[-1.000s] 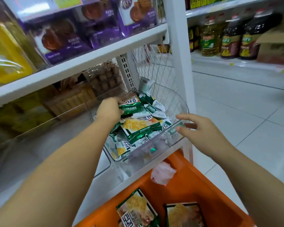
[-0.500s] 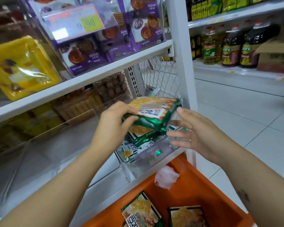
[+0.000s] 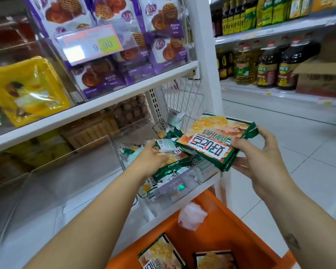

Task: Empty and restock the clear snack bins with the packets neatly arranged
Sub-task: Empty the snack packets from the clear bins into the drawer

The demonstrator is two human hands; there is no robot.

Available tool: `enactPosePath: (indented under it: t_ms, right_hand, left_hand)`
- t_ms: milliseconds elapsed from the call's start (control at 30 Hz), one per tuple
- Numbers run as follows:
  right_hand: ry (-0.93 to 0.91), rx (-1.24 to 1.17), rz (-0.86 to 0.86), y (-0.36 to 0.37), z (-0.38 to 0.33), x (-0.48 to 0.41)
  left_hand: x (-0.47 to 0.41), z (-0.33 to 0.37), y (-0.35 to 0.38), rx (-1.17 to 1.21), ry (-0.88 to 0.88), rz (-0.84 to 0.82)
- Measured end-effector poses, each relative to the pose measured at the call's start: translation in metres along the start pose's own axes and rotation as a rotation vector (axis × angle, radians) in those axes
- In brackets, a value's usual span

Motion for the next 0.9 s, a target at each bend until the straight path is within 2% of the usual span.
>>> enactPosePath:
  t_ms: [67,133,300,400,500,633,733,900]
  right_hand:
    - [-0.013,0.012,-0.008,0.003,0.002,0.002]
    - [-0.016,0.007,-0.025,0.005,0.005,0.001]
    - [-0.006,0.016,-0.034,0.002,0.007,-0.005]
    - [-0.001,0.023,-0.045,0.002,0.009,-0.006]
    - [-0.001,0.045,-0.052,0.002,0.009,-0.008]
    - [-0.018,0.031,-0.055,0.003,0.009,-0.009]
    - [-0.028,0.017,-0.059,0.005,0.009,-0.008]
    - [-0.037,0.008,-0.062,0.006,0.007,-0.003]
  left_hand:
    - [-0.015,-0.021,0.01,0.094,-0.212,0.004]
    - [-0.025,-0.033,0.015,0.172,-0.306,0.07]
    - [-0.028,-0.043,0.016,0.3,-0.364,0.216]
    - [-0.057,-0.077,0.021,0.294,-0.378,0.272]
    - [-0.049,-0.074,0.023,0.274,-0.299,0.282]
    - [-0.019,-0.035,0.009,0.266,-0.059,0.399]
    - [-0.01,-0.02,0.002,0.277,0.051,0.421]
    - [0.015,0.007,-0.021,0.03,0.255,0.521]
Point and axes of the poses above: each hand's wrist, its own x-axis away from the middle knuckle, its own y-axis out of the palm, z = x × y, the point moved 4 cm from there along -x, towards the middle knuckle, and after that the axes turned 2 degrees about z, right-handed, at the moved point
